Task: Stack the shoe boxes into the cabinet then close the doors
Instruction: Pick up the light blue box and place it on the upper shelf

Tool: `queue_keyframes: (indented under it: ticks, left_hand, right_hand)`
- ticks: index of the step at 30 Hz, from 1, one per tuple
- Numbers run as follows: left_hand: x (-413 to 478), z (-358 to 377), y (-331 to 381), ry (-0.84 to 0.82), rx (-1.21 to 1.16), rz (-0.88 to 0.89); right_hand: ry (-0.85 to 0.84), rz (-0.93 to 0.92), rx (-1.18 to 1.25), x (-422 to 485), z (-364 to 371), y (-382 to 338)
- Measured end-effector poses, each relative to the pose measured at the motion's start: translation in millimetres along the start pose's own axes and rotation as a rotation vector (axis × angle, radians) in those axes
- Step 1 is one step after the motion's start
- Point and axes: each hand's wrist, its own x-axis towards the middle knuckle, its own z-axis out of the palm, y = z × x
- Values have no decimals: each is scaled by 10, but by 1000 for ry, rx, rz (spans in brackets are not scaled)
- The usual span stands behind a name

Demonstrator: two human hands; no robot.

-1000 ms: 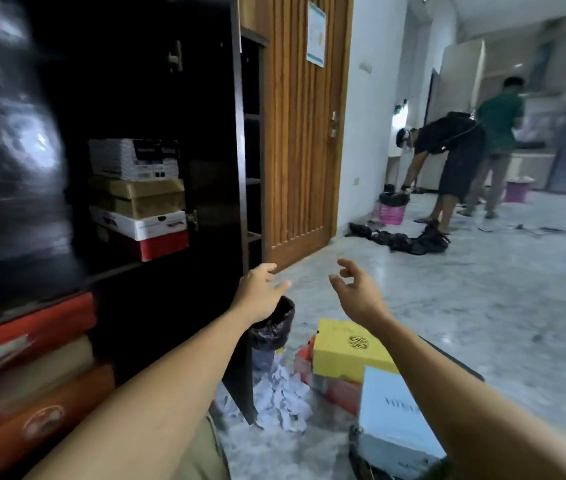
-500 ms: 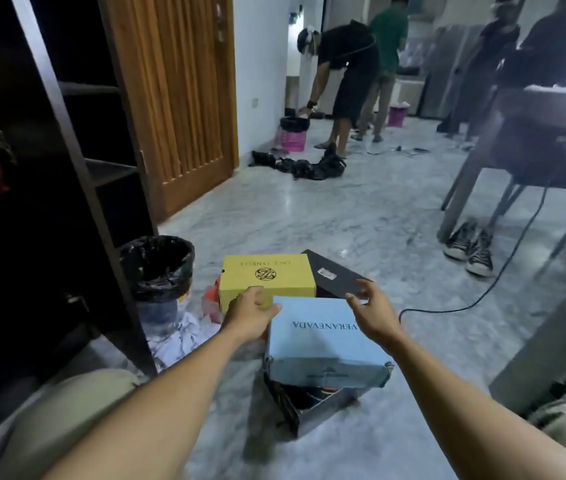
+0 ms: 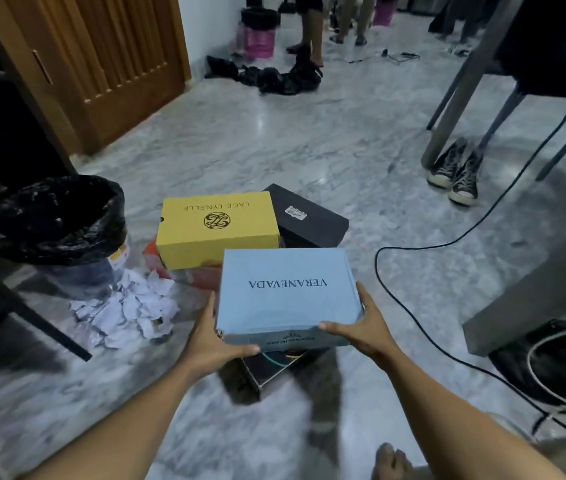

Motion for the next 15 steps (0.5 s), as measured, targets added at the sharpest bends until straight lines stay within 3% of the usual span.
queue_keyframes:
  ticks: [8,15]
  left_hand:
    - [62,48,-81,-24,-26,90]
    - [-317,-199,113,30,-72,195]
  right_hand:
    - [5,-120,0,61,25,161]
    - [-8,-180,-28,-235,117,-159]
